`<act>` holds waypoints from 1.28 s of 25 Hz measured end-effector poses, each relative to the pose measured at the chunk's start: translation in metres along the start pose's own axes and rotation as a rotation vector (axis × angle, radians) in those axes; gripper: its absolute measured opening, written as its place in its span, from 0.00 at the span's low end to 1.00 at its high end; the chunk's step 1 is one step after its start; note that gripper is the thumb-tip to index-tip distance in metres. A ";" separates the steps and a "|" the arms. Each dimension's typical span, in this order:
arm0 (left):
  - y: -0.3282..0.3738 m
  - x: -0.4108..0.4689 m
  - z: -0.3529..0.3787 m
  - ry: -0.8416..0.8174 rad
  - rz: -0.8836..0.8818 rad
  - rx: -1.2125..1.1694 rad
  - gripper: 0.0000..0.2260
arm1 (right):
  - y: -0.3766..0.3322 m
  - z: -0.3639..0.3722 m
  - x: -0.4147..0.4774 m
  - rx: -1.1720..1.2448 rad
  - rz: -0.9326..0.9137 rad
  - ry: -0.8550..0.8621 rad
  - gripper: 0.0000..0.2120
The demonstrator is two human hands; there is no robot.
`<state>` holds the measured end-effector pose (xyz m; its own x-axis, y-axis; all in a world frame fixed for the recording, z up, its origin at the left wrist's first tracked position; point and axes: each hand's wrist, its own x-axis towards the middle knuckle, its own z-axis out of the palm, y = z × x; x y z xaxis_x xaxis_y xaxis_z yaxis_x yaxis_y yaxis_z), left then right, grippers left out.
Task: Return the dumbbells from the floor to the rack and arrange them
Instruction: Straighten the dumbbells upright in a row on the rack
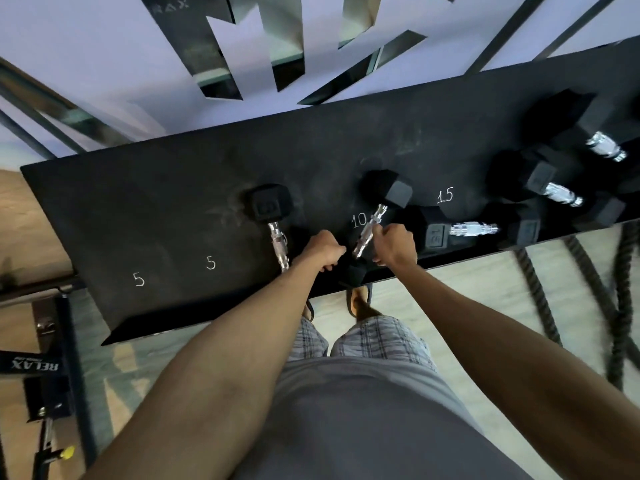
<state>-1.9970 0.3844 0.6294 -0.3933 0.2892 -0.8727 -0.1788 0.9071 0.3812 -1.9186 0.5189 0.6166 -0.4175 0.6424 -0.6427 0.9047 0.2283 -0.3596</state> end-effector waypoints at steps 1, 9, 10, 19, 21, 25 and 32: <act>0.009 0.004 0.006 0.026 -0.003 -0.002 0.10 | 0.005 -0.004 0.008 0.016 0.003 -0.037 0.27; 0.040 0.027 0.044 0.187 0.007 -0.069 0.10 | 0.006 -0.017 0.046 0.368 0.010 -0.316 0.08; 0.039 0.030 0.047 0.217 0.010 -0.122 0.11 | 0.004 -0.019 0.046 0.461 0.039 -0.338 0.07; 0.042 0.043 0.075 0.343 -0.033 -0.242 0.12 | 0.007 -0.007 0.057 0.464 0.032 -0.292 0.05; 0.046 0.043 0.075 0.342 -0.017 -0.272 0.13 | 0.001 -0.013 0.059 0.378 -0.035 -0.253 0.08; 0.064 0.039 0.069 0.369 0.038 -0.409 0.12 | -0.020 -0.028 0.068 0.246 -0.238 -0.251 0.11; 0.067 0.046 0.062 0.398 0.028 -0.480 0.10 | -0.041 -0.027 0.082 0.058 -0.439 -0.249 0.10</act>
<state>-1.9711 0.4776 0.5956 -0.6932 0.0904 -0.7151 -0.5129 0.6351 0.5775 -1.9876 0.5818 0.5974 -0.7712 0.2991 -0.5620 0.6363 0.3921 -0.6644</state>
